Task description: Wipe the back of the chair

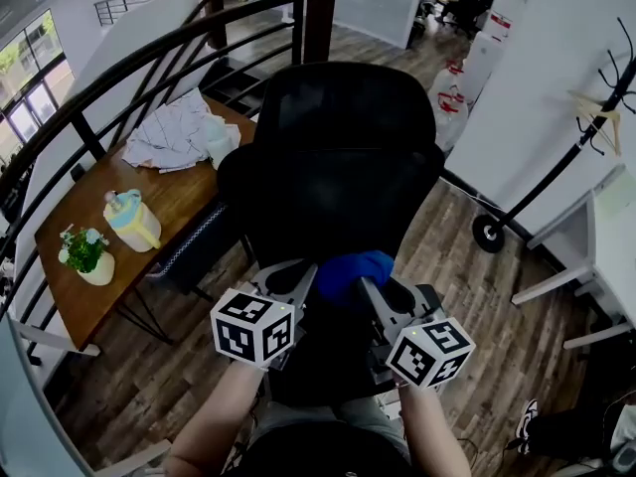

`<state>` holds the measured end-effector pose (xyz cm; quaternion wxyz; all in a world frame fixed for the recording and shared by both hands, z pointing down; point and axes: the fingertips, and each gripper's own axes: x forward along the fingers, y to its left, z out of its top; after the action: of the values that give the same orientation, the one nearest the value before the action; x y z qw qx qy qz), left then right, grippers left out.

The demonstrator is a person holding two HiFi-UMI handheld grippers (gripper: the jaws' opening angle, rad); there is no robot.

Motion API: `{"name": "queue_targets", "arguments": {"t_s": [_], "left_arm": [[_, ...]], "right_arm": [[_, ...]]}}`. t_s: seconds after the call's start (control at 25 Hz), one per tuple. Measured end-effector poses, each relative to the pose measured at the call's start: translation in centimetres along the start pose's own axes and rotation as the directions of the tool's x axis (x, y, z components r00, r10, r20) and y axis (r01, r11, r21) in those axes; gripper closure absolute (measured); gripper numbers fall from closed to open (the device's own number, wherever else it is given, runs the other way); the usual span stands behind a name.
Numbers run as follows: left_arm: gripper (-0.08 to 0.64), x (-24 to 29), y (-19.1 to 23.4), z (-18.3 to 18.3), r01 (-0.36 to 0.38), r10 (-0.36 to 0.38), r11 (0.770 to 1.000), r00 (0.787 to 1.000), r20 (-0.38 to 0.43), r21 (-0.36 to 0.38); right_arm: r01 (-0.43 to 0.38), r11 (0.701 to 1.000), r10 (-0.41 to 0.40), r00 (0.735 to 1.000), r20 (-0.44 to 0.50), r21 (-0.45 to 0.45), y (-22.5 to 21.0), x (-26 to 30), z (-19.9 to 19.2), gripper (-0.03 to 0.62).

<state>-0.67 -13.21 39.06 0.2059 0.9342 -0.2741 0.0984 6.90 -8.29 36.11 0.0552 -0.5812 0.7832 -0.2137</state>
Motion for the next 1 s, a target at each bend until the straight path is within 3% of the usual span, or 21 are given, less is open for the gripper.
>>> {"name": "queue_targets", "arguments": {"t_s": [0.44, 0.72, 1.0], "left_arm": [[0.525, 0.8, 2.6, 3.0, -0.111, 0.113, 0.993, 0.992, 0.065, -0.026], [0.525, 1.1, 5.1, 8.0, -0.205, 0.201, 0.979, 0.967, 0.158, 0.004], [0.525, 0.5, 6.1, 12.5, -0.258, 0.240, 0.965, 0.941, 0.239, 0.049]], "right_arm": [[-0.174, 0.984, 0.174, 0.985, -0.010, -0.047, 0.4, 5.4, 3.9, 0.509], [-0.295, 0.946, 0.301, 0.953, 0.027, -0.133, 2.2, 9.9, 9.5, 0.509], [-0.368, 0.908, 0.389, 0.918, 0.073, -0.201, 4.8, 12.7, 14.4, 0.509]]}}
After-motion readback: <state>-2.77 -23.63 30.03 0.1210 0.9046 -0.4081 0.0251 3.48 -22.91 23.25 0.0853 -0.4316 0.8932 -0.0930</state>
